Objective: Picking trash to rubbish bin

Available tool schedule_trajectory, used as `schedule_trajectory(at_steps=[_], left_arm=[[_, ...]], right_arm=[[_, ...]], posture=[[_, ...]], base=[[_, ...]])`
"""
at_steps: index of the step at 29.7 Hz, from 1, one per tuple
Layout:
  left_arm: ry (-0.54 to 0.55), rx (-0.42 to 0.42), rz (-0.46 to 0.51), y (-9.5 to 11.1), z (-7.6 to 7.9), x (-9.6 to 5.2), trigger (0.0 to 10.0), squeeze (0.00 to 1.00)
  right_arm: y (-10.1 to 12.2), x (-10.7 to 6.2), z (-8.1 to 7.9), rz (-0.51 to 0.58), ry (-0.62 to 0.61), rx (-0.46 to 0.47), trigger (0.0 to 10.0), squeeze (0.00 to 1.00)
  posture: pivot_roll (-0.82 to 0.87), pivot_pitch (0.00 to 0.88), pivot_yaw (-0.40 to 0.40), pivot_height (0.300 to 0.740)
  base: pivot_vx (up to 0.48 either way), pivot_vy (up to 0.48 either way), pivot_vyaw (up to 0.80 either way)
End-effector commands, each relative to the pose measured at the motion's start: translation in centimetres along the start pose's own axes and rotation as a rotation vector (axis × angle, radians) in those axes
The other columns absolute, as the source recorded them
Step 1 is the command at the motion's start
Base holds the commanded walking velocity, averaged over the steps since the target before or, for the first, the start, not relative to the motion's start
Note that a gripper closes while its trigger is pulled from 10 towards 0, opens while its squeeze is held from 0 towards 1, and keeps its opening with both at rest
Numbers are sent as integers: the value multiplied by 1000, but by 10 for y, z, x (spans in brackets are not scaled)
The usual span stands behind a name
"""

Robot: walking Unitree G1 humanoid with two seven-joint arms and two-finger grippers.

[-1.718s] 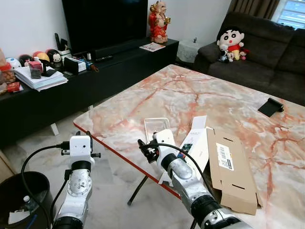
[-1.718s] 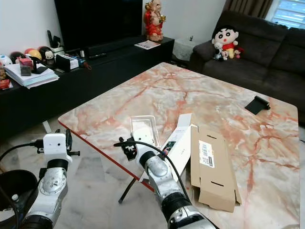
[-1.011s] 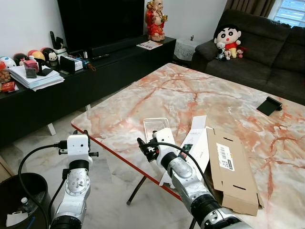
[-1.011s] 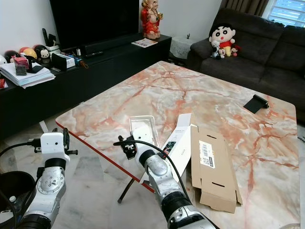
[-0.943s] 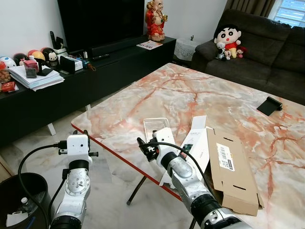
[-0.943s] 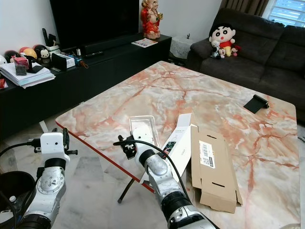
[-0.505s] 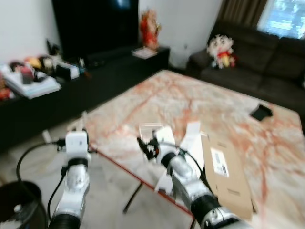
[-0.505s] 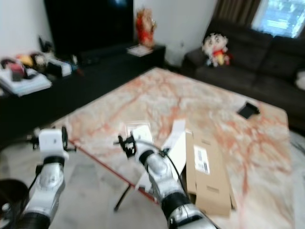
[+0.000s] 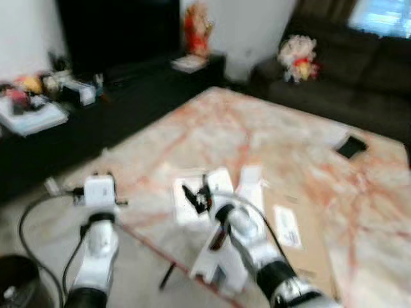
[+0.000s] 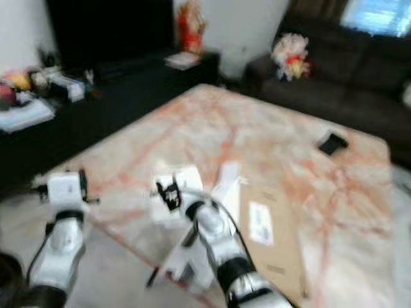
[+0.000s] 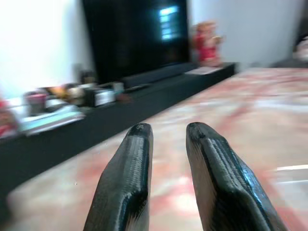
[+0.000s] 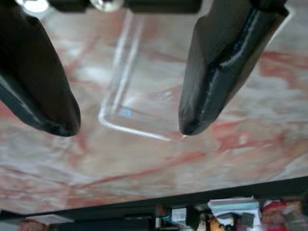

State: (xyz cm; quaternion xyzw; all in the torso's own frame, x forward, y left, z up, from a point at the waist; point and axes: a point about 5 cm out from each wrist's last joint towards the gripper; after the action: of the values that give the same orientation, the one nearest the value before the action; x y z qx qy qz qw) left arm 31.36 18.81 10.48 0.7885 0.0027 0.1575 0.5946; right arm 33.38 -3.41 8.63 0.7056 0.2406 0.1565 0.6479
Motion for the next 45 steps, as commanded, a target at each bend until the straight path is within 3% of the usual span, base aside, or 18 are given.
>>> schedule_trajectory(at_steps=[1, 14, 15, 16, 19, 32, 45], left_arm=[[29, 15, 28, 3, -13, 3, 10000, 0], [29, 14, 26, 2, -12, 2, 10000, 0], [28, 15, 23, 2, -12, 2, 10000, 0], [17, 18, 3, -2, -12, 0, 10000, 0], [2, 21, -15, -5, -11, -1, 10000, 0], [-7, 17, -31, -7, -12, -1, 10000, 0], [-65, 0, -51, -6, -4, 1, 10000, 0]], right_arm=[[9, 7, -13, 29, 37, 6, 10000, 0], [4, 6, -13, -13, 51, -6, 10000, 0], [1, 6, -13, -42, 50, -22, 10000, 0], [-13, 4, -10, -150, 33, -51, 10000, 0], [-24, 0, -7, -223, 3, -49, 10000, 0], [-29, 1, -14, -275, 15, -49, 10000, 0], [-24, 7, -15, -315, 7, -63, 10000, 0]], posture=[[47, 0, -92, 740], [44, 0, -95, 740], [43, 0, -96, 740], [43, 0, -96, 740], [46, 0, -97, 740], [53, 0, -92, 740], [56, 0, -95, 740]], base=[[0, 0, 0], [0, 0, 0], [0, 0, 0], [0, 0, 0], [0, 0, 0], [0, 0, 0], [0, 0, 0]])
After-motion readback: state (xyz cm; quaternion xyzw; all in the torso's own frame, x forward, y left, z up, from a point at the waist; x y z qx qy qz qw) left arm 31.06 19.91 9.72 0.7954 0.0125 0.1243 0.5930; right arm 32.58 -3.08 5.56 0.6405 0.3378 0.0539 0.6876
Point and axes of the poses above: a point about 5 cm out from each wrist's last joint towards the gripper, its own x axis pointing out of the wrist towards the gripper, its own y axis along the axis of the wrist's last joint, z = x × y, and after that the axes turned 6 degrees about x, right-handed
